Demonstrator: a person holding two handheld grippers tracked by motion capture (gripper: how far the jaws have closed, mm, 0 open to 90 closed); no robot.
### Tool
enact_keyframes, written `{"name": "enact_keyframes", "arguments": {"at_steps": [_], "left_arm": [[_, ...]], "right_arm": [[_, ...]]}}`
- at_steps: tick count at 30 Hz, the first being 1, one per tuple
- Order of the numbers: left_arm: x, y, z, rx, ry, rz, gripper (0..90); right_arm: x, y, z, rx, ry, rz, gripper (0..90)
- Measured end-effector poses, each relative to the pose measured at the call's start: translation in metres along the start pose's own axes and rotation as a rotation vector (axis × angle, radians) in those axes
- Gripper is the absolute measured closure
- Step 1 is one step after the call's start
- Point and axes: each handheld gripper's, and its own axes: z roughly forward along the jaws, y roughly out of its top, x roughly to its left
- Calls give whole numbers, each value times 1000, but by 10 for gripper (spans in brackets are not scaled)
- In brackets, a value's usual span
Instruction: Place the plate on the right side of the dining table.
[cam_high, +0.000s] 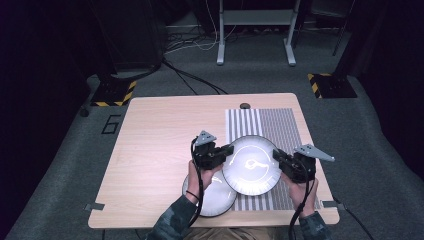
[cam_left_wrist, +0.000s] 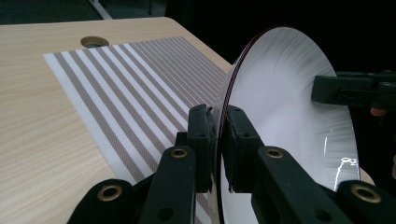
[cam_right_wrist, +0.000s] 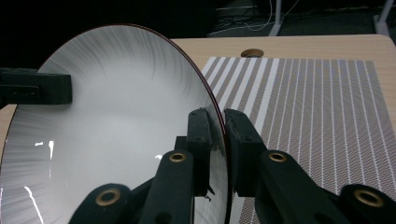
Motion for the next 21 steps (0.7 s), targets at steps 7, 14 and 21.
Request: {"name": "enact_keyframes", "arguments": {"at_steps": [7, 14, 21], "left_arm": [[-5, 7, 17, 24, -6, 12, 822], [-12, 16, 27, 32, 4, 45, 822], [-10, 18, 36, 42, 9, 39, 821]], "right_arm": [[-16, -3, -1, -4, -11, 40, 802], [-28, 1, -1, -15, -13, 53, 798], [-37, 3, 3, -10, -9, 63, 795]]}}
